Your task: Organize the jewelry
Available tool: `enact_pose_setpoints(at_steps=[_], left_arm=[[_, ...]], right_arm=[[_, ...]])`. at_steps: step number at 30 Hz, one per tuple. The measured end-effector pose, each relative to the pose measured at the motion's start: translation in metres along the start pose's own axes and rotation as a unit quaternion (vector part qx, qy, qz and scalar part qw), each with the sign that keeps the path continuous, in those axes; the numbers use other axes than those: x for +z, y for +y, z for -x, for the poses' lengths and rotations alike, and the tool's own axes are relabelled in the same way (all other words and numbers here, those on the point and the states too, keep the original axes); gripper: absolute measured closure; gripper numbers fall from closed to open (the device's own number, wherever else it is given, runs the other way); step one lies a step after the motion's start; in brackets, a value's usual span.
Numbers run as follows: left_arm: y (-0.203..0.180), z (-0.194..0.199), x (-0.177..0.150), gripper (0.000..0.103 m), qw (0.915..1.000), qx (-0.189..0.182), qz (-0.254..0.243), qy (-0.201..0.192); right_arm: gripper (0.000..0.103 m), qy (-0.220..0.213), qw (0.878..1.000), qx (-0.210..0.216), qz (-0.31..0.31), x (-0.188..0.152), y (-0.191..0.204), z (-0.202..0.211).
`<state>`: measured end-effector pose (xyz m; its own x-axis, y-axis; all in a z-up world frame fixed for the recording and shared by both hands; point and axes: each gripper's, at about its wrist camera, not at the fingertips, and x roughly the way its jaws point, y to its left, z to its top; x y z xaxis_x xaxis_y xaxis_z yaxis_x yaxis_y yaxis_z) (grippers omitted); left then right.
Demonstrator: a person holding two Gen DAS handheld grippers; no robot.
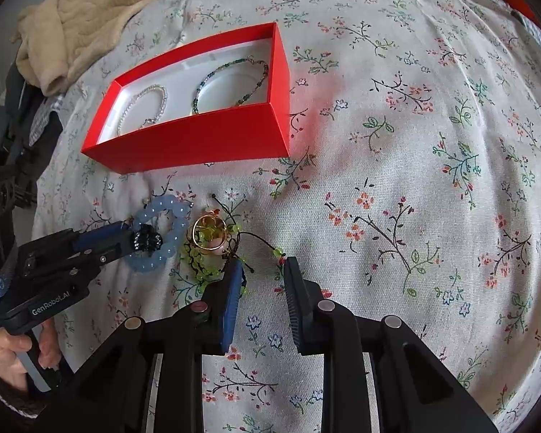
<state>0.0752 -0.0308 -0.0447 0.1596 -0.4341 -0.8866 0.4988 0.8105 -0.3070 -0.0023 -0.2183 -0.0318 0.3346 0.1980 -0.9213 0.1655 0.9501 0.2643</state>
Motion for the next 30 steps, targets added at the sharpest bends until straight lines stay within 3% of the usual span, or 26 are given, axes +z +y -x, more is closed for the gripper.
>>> enact_pose_setpoints(at_steps=[11, 21, 30], left_arm=[[-0.005, 0.000, -0.005, 0.075, 0.9995, 0.015, -0.027, 0.002], [-0.010, 0.001, -0.011, 0.075, 0.9980, 0.022, -0.059, -0.006], [-0.017, -0.005, -0.009, 0.069, 0.9949, 0.037, -0.092, -0.014]], right_arm=[[0.076, -0.002, 1.000, 0.013, 0.003, 0.002, 0.001, 0.003], [0.057, -0.005, 1.000, 0.017, -0.007, 0.004, 0.002, 0.006], [0.054, 0.000, 1.000, 0.011, 0.002, 0.005, 0.006, 0.002]])
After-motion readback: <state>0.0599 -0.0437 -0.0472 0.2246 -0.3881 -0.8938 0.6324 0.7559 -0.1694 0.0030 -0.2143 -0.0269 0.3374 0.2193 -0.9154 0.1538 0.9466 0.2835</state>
